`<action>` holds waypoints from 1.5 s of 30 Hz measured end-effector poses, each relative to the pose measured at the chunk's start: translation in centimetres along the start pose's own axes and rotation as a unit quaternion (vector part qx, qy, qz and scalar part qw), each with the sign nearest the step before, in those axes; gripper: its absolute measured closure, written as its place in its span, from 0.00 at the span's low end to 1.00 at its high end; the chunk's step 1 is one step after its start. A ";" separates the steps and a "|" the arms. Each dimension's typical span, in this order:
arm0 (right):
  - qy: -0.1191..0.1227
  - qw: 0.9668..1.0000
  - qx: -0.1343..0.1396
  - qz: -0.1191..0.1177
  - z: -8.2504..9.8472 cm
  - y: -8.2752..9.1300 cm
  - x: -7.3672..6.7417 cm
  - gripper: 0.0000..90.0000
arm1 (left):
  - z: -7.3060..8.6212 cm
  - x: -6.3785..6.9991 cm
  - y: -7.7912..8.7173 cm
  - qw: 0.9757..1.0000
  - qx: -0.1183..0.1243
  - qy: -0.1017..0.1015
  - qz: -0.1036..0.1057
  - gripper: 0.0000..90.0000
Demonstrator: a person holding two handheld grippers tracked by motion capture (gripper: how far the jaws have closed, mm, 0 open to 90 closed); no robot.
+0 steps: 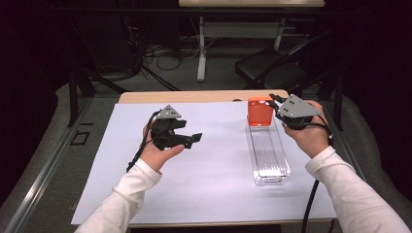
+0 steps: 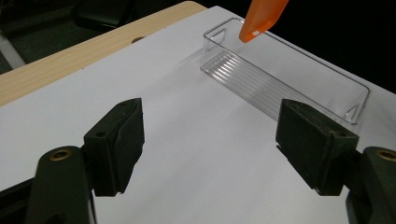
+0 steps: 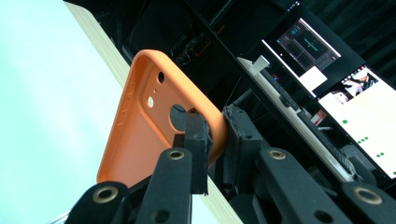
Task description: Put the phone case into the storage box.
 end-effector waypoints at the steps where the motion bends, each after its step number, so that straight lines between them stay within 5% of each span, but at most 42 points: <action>1: -0.001 1.000 -0.001 0.001 0.1 -0.1 0.1 0.89 | 0.1 0.0 -0.1 1.000 0.003 -0.002 0.000 0.27; 15: 0.018 1.000 -0.021 -0.001 2.0 -2.9 0.3 0.89 | 0.8 -0.3 -0.7 1.000 -0.001 0.018 0.011 0.27; 29: 0.013 0.999 -0.033 0.008 4.2 -3.9 0.5 0.89 | 1.4 -1.4 0.2 0.999 0.031 0.021 -0.026 0.17; 45: 0.018 0.999 -0.045 0.009 6.6 -4.9 -0.3 0.89 | 2.4 -2.3 0.6 0.999 0.022 0.018 -0.042 0.12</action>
Point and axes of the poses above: each handheld gripper's, and its own axes: y roughly backward along the jaws, z roughly out of its underside, x roughly to its right, the point moved 4 cm from there along -y, roughly forward along the jaws, and after that the axes turned 9 degrees about x, right-handed, at the moved point
